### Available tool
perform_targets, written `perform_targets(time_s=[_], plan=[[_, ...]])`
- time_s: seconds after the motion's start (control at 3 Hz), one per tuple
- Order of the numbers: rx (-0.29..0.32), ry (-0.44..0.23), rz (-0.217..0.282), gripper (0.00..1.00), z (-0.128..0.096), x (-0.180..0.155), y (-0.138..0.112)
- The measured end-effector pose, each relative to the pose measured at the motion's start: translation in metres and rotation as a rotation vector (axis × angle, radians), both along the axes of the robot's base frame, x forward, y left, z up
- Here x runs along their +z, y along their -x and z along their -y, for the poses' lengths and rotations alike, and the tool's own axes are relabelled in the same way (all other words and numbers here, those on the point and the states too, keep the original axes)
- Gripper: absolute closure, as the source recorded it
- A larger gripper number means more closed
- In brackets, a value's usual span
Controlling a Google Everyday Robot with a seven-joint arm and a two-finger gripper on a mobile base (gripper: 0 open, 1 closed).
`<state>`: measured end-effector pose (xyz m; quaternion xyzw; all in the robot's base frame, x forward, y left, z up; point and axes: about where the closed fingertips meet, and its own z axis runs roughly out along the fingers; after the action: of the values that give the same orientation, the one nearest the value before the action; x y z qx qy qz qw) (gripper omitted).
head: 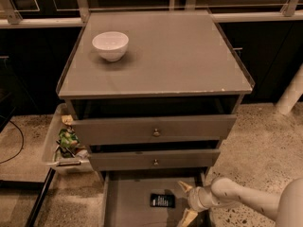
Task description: Pick rxbar blueberry from bottom drawer and place on counter
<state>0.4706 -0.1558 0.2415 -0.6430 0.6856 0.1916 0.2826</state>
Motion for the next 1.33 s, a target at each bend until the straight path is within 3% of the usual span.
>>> perform_targets(time_s=[0.33, 1.0, 1.33], plan=[[-0.006, -0.022, 0.002, 0.0, -0.007, -0.012, -0.004], [-0.011, -0.017, 0.071, 0.0, -0.029, -0.044, -0.033], [-0.014, -0.01, 0.063, 0.0, -0.036, -0.065, -0.046]])
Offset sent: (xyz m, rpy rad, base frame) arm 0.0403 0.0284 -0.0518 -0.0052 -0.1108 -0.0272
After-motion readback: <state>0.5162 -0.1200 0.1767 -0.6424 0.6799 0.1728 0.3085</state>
